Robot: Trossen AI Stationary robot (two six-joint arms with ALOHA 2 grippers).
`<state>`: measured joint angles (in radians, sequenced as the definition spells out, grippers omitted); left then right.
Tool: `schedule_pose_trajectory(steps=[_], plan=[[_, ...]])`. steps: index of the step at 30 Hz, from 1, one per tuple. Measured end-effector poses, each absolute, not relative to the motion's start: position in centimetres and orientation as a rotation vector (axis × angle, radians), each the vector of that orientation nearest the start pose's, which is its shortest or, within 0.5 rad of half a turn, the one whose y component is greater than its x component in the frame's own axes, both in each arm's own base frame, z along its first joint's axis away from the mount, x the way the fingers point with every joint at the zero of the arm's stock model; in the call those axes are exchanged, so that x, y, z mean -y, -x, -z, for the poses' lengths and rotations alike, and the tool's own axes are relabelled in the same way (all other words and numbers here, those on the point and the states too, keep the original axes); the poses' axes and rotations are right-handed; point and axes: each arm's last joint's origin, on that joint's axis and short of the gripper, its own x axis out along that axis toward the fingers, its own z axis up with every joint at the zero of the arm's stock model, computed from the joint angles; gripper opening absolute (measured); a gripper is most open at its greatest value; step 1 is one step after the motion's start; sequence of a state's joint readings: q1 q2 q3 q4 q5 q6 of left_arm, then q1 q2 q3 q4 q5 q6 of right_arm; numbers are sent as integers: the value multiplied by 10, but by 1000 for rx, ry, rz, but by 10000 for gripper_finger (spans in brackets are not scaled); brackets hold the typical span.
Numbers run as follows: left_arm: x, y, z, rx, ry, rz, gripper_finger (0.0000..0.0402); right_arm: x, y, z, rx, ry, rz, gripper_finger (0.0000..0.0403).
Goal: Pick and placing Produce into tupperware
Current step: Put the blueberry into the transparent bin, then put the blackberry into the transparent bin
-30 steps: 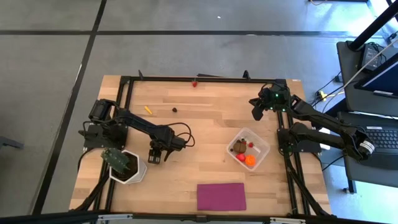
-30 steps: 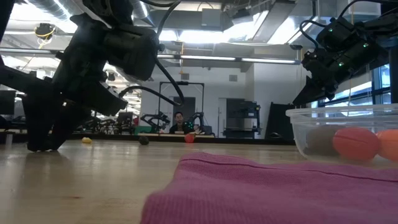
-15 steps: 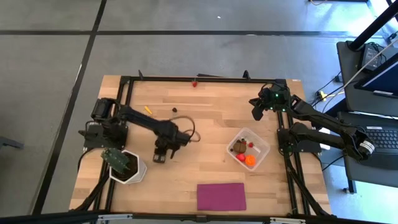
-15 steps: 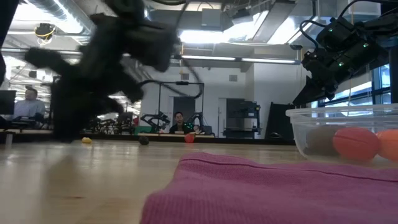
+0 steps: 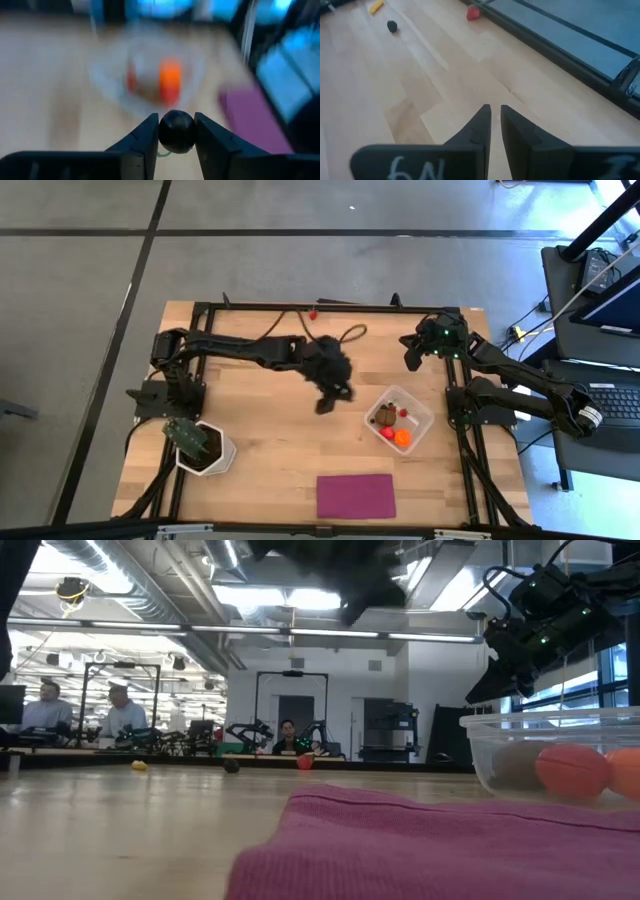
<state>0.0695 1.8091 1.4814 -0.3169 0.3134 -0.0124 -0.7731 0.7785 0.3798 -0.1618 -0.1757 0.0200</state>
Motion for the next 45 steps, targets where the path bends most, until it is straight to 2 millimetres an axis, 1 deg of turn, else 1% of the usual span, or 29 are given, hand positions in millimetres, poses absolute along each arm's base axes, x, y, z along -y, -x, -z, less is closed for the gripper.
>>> schedule_pose_trajectory(steps=[2, 4, 7, 10, 14, 17, 21, 25, 30, 36, 43, 45], plan=[[-17, -419, -295, -471, 97, 232, 109, 110, -121, -199, -488, -274, 587, 46], [-12, -429, -303, -340, 64, 233, 108, 111, -121, -200, -480, -270, 588, 46], [-4, -445, -298, -239, 23, 222, 97, 111, -121, -201, -466, -263, 589, 46], [4, -466, -279, -209, 25, 242, 94, 111, -121, -201, -465, -263, 589, 46], [11, -495, -243, -259, 60, 256, 108, 111, -121, -201, -463, -267, 590, 46], [13, -512, -217, -307, 122, 294, 115, 111, -121, -201, -461, -277, 592, 46], [8, -527, -199, -324, 193, 356, 106, 111, -121, -201, -459, -286, 594, 46], [1, -531, -182, -368, 218, 325, 100, 111, -121, -201, -461, -289, 595, 46], [-1, -533, -162, -426, 222, 273, 125, 111, -121, -200, -466, -291, 595, 46], [1, -533, -155, -441, 223, 273, 143, 111, -121, -200, -467, -290, 595, 46], [0, -533, -156, -437, 212, 240, 135, 111, -121, -200, -470, -292, 594, 46], [-4, -533, -161, -431, 213, 232, 132, 111, -121, -200, -472, -292, 594, 46]])
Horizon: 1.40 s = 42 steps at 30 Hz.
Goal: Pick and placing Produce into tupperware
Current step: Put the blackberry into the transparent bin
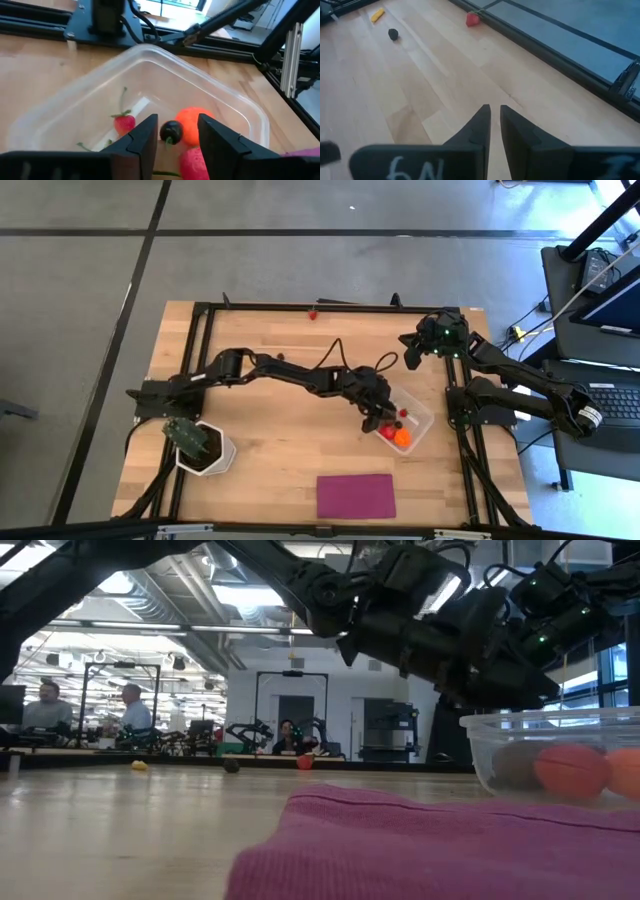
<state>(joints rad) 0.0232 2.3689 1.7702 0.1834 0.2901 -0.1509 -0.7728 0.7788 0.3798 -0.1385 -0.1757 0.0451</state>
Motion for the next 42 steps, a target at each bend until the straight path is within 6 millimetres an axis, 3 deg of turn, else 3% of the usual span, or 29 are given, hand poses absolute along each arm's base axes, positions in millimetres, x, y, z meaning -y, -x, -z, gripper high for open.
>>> schedule_pose_trajectory(steps=[2, 7, 13, 20, 24, 30, 37, 42], plan=[[-12, -530, -173, -423, 215, 218, 129, 111, -121, -199, -478, -295, 594, 46], [-46, -508, -224, -464, 229, 147, 123, 110, -120, -198, -491, -301, 594, 46], [-91, -452, -285, -630, 203, 54, 115, 110, -120, -198, -493, -302, 593, 46], [-109, -385, -326, -871, 71, -93, 108, 110, -120, -198, -494, -301, 593, 46], [-111, -354, -333, -1047, -26, -89, 114, 110, -120, -198, -495, -302, 593, 46], [-116, -329, -327, -1285, 6, -175, 157, 110, -120, -198, -494, -303, 594, 46], [-121, -322, -313, -1371, 8, -160, 246, 111, -121, -200, -472, -293, 594, 46], [-123, -323, -312, -1351, 22, -185, 282, 112, -122, -203, -441, -278, 595, 46]])
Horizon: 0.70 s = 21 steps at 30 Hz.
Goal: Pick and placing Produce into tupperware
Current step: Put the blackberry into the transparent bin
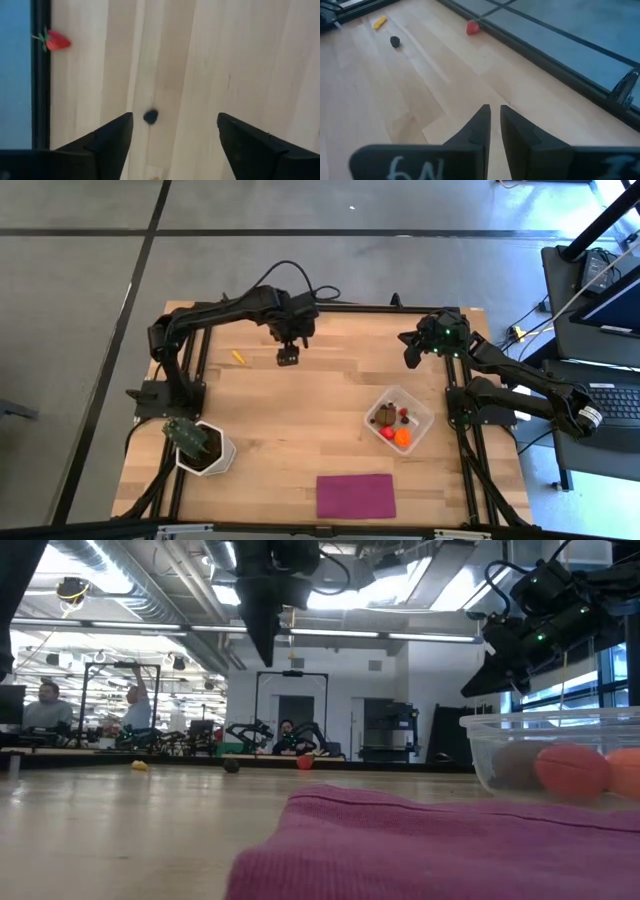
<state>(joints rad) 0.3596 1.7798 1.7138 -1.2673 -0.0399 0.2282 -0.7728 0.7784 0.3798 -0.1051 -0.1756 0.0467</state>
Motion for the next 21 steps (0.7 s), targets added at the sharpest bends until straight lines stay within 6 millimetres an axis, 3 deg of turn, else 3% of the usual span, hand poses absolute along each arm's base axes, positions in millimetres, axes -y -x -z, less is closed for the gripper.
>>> schedule_pose_trajectory(steps=[9, 14, 17, 21], plan=[[-112, -340, -315, -1225, -23, -177, 282, 112, -122, -203, -437, -276, 596, 46], [-112, -341, -309, -1267, -18, -167, 278, 112, -122, -203, -438, -275, 595, 46], [-115, -341, -295, -1327, -56, -123, 274, 112, -122, -203, -438, -275, 596, 46], [-121, -339, -261, -1427, -79, -62, 268, 112, -122, -203, -441, -276, 594, 46]])
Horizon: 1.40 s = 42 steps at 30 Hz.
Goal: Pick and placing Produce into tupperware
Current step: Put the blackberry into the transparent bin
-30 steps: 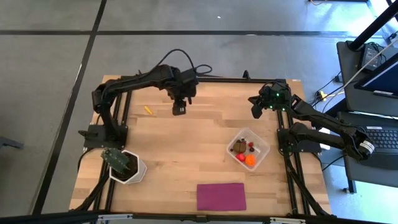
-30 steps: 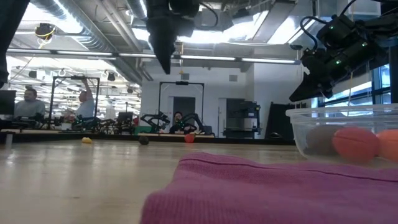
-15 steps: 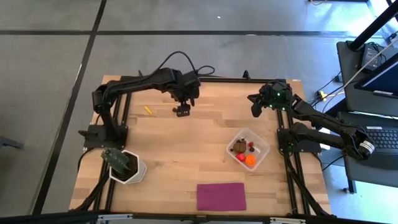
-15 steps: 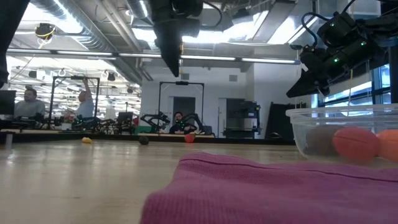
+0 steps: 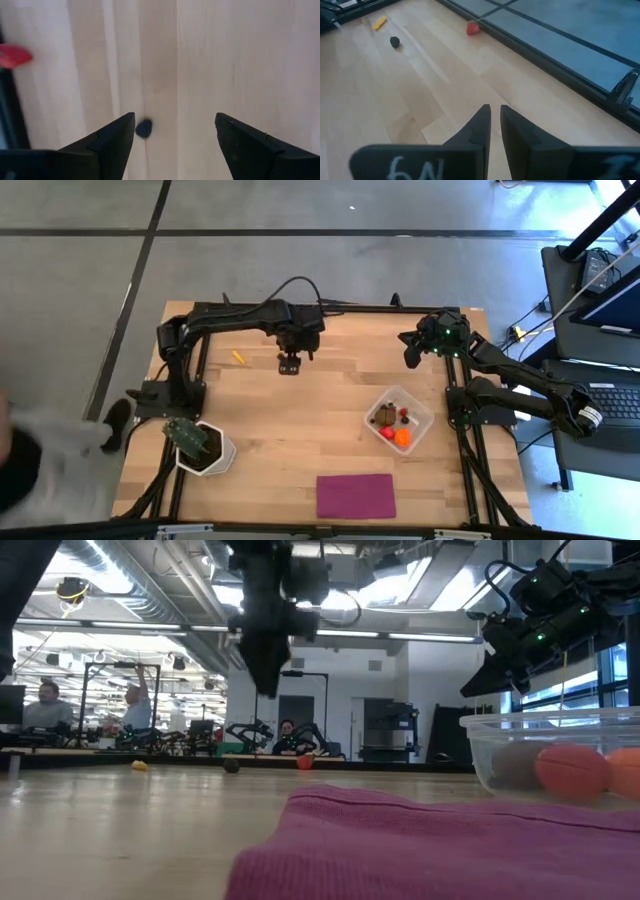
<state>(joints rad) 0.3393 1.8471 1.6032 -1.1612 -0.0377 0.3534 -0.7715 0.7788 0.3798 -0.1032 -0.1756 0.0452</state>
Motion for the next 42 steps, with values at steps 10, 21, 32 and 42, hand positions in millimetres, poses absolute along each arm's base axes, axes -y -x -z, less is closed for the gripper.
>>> schedule_pose_trajectory(steps=[10, 21, 32, 42], plan=[[-146, -320, -204, -1489, -100, -33, 246, 112, -123, -202, -445, -273, 588, 46], [-155, -303, -169, -1506, -117, -6, 227, 112, -123, -202, -447, -269, 587, 46], [-152, -297, -153, -1500, -157, 7, 231, 112, -123, -202, -453, -251, 583, 46], [-153, -291, -143, -1506, -155, -49, 220, 112, -123, -202, -452, -252, 583, 46]])
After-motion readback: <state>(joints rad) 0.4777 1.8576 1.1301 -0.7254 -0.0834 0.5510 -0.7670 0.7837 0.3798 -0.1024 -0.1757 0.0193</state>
